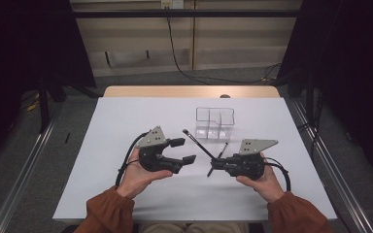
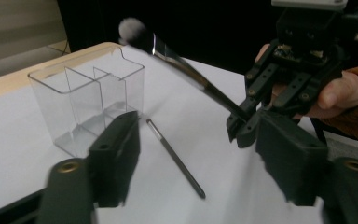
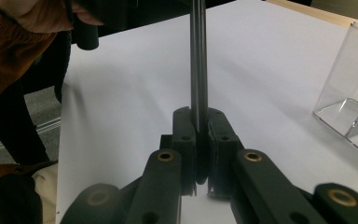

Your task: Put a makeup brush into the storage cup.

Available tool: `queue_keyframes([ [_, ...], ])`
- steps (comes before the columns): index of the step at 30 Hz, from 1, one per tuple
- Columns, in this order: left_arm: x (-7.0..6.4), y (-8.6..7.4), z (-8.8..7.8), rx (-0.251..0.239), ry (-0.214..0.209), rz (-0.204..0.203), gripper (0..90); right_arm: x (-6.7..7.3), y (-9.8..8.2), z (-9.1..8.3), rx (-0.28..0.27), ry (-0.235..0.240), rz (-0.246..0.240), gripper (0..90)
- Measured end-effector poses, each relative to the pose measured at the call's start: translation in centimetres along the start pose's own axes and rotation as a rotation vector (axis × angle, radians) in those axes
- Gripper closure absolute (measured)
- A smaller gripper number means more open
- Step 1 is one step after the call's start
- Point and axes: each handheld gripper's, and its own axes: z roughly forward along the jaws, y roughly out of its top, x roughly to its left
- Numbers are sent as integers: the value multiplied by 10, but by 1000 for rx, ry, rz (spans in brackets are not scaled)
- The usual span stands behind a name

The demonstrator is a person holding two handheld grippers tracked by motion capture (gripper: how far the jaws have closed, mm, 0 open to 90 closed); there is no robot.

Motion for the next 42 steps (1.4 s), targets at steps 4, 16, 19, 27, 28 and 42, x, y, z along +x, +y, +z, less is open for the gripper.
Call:
queue_keyframes([
  [4, 1, 4, 5, -6, 5, -3, 468, -1, -1, 1, 2, -5, 2, 838],
  [16, 2, 0, 8, -11, -3, -44, 606, 2, -3, 4, 18, 4, -7, 837],
  [19, 0, 0, 8, -16, -5, -46, 628, 2, -3, 5, 23, 8, -14, 837],
  [27, 3, 1, 9, -44, -29, -98, 629, 4, -4, 7, 33, 18, -28, 837],
  [28, 3, 1, 8, -48, -23, -97, 637, 4, -4, 7, 34, 19, -27, 837],
  [42, 3, 4, 10, -98, -112, -154, 765, 5, -5, 9, 36, 18, -40, 837],
])
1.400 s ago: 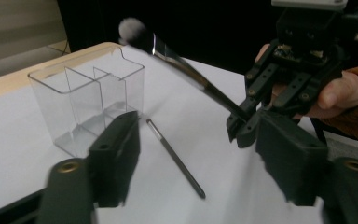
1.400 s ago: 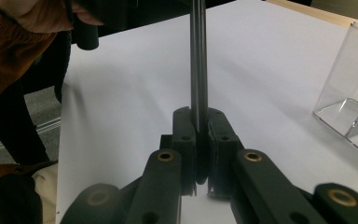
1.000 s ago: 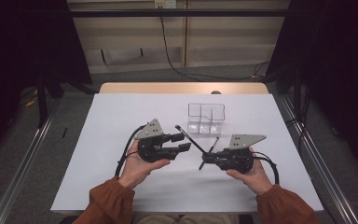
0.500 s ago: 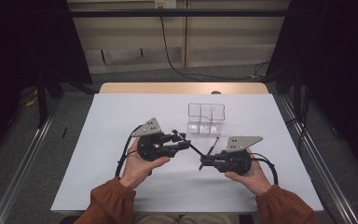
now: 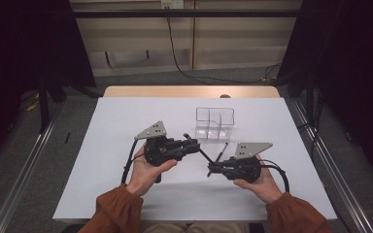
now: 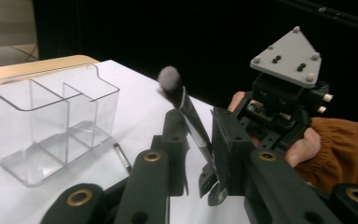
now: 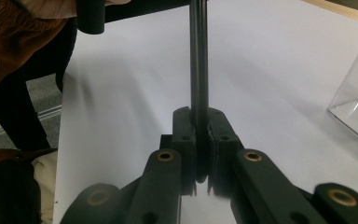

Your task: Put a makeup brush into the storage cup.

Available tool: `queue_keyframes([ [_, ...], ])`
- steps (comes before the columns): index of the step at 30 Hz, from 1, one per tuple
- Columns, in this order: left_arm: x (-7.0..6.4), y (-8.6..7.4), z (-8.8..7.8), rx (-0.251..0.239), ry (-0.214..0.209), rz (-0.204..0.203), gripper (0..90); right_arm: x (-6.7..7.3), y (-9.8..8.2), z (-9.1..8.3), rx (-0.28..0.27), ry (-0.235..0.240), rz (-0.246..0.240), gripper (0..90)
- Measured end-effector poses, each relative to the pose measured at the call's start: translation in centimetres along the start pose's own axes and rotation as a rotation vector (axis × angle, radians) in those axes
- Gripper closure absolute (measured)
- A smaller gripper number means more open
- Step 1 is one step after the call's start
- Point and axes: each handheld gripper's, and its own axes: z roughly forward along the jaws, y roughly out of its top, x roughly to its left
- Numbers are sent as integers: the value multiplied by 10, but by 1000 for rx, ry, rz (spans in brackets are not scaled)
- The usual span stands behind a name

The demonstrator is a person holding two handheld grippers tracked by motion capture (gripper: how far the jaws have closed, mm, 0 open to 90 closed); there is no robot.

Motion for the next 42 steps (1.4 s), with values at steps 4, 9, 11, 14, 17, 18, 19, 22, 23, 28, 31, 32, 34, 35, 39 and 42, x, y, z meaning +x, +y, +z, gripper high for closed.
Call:
queue_keyframes([
  [4, -2, 1, 2, -4, -46, -7, 804, 1, -1, 2, 10, 1, -7, 832],
  [9, -7, 3, 2, -9, -73, 10, 840, 0, -2, 5, 7, 6, 3, 815],
  [11, -9, 4, 2, -5, -73, 19, 841, 0, -2, 5, -2, 10, 13, 799],
  [14, -10, 4, 5, 2, -75, 32, 842, -1, -1, 4, -18, 14, 28, 714],
  [17, -10, 4, 6, 5, -74, 32, 842, 1, 1, 6, -29, 12, 37, 621],
  [18, -10, 4, 5, 6, -74, 30, 842, 2, 1, 7, -31, 12, 35, 585],
  [19, -10, 5, 4, 2, -71, 29, 842, 2, 1, 7, -31, 12, 35, 537],
  [22, -7, 6, 0, 0, -59, 27, 842, 1, 1, 5, -39, 8, 56, 398],
  [23, -7, 6, -1, -1, -59, 20, 842, 0, 1, 4, -46, 7, 62, 368],
  [28, -5, 7, -4, 0, -45, 17, 841, -2, 3, -1, -76, 6, 90, 188],
  [31, -4, 7, -5, -1, -41, 18, 841, -2, 3, -2, -83, 9, 80, 115],
  [32, -4, 7, -5, -3, -40, 13, 841, -2, 3, -3, -84, 11, 71, 88],
  [34, -3, 8, -6, -1, -44, 8, 841, -1, 3, -3, -89, 4, 68, 69],
  [35, -3, 8, -6, 5, -39, 10, 841, -1, 4, -3, -97, 3, 70, 69],
  [39, -3, 10, -10, 34, -27, 0, 841, -1, 4, -4, -112, -12, 73, 69],
  [42, -3, 14, -14, 46, -25, 6, 842, -1, 4, -5, -121, -12, 84, 67],
])
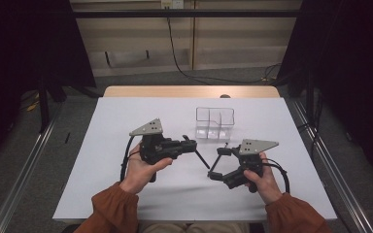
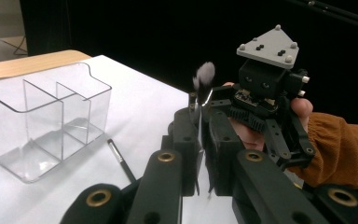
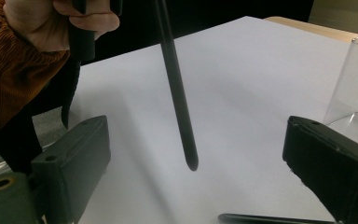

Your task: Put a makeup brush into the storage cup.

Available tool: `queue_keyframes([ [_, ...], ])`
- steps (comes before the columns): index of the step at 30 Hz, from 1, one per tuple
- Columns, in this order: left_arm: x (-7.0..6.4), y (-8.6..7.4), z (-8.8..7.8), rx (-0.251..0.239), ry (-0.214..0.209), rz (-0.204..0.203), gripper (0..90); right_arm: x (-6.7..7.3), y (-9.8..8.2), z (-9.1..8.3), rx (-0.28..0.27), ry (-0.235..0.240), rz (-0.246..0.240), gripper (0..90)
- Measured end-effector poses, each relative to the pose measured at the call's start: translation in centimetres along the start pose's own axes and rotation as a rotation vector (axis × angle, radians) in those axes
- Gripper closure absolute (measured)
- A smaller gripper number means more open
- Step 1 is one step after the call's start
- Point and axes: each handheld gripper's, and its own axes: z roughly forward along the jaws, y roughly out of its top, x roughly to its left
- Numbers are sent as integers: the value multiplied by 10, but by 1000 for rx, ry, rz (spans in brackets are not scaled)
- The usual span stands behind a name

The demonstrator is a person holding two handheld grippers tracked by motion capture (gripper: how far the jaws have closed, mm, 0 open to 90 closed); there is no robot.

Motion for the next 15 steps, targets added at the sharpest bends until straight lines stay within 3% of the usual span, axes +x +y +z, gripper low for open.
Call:
queue_keyframes([
  [7, 0, 8, -11, 26, 46, 37, 841, -1, -2, -2, -4, -10, -4, 58],
  [11, 1, 9, -14, 44, 58, 29, 842, -2, -2, -3, -17, -27, -8, 58],
  [15, 2, 9, -13, 76, 68, 34, 842, -1, -1, -2, -25, -14, -19, 51],
])
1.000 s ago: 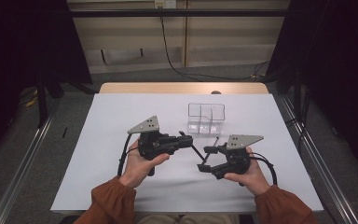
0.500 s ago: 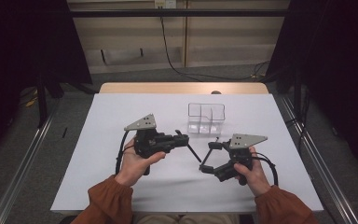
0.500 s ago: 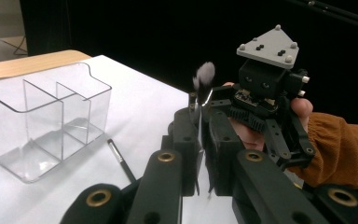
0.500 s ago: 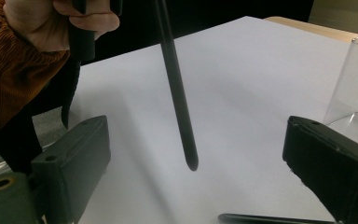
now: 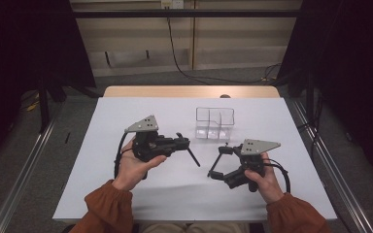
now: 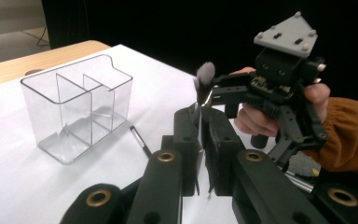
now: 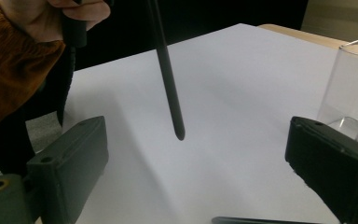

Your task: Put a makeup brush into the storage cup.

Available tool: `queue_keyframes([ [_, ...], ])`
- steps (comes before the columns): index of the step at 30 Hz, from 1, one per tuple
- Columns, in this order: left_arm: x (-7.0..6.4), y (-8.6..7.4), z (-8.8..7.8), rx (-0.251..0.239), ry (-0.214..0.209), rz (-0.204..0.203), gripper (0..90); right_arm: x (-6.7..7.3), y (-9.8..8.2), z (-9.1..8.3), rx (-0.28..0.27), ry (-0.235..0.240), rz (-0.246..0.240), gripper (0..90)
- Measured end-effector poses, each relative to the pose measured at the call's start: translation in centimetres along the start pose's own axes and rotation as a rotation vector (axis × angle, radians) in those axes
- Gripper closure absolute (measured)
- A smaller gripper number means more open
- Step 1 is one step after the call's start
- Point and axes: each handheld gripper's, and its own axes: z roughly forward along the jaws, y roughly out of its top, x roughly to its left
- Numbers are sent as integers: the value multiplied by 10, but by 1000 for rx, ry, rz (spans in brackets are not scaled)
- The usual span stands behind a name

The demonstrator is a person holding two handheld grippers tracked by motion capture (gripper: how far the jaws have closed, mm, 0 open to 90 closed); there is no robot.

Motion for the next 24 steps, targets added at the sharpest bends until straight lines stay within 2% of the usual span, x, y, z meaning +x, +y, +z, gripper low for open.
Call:
queue_keyframes([
  [5, 0, 1, 2, 49, 13, -4, 842, 0, 1, 0, 1, 12, -6, 51],
  [7, 0, 1, 4, 66, 2, -7, 842, 0, 1, 0, 5, 15, -6, 52],
  [15, -5, 12, 18, 137, -13, 34, 842, -2, 2, 1, 1, 52, 6, 85],
  [20, -6, 14, 27, 170, -13, 23, 842, -5, 2, 1, 12, 64, 11, 85],
  [21, -6, 14, 29, 183, -8, 31, 842, -5, 2, 1, 17, 67, 10, 85],
  [24, -4, 15, 33, 207, -7, 30, 842, -3, 2, 2, 28, 57, -4, 85],
])
